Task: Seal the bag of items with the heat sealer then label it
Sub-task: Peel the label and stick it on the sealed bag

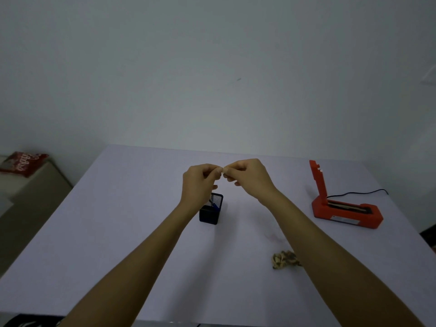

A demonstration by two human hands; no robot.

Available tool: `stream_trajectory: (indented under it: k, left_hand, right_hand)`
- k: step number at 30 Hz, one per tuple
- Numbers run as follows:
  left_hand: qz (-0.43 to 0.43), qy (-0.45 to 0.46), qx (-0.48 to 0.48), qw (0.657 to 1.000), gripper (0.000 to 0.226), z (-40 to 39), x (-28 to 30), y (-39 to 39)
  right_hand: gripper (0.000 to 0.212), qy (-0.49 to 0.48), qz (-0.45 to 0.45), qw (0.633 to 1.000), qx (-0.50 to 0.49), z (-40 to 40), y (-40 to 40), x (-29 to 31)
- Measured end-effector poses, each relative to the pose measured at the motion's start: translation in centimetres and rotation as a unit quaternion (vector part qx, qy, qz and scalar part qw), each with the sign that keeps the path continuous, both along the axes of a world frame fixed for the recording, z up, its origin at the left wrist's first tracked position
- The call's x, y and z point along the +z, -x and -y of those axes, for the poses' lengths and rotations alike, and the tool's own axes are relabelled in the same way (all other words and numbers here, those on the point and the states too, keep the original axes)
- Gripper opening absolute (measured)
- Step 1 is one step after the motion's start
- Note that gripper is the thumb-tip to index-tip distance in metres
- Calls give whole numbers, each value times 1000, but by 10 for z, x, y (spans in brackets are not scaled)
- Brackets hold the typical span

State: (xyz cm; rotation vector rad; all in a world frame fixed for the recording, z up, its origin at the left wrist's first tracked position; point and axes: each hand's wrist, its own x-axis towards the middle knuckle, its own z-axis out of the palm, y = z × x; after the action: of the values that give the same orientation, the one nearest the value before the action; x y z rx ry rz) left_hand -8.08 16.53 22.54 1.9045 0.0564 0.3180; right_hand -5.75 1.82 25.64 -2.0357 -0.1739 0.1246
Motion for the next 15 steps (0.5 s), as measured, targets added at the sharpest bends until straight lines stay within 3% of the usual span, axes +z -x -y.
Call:
stream_trajectory:
  k: [8, 11, 15]
  left_hand:
    - [6, 41, 6, 999, 13, 2, -1, -4]
    - [8, 30, 9, 999, 14, 1, -3, -6]
    - [1, 42, 10, 999, 14, 5, -5, -9]
  right_hand:
    - [18, -39, -25, 999, 8, 1, -4, -1]
    - [25, -24, -18, 999, 13, 2, -6, -3]
    - [16, 6, 11, 1000, 20, 7, -9, -6]
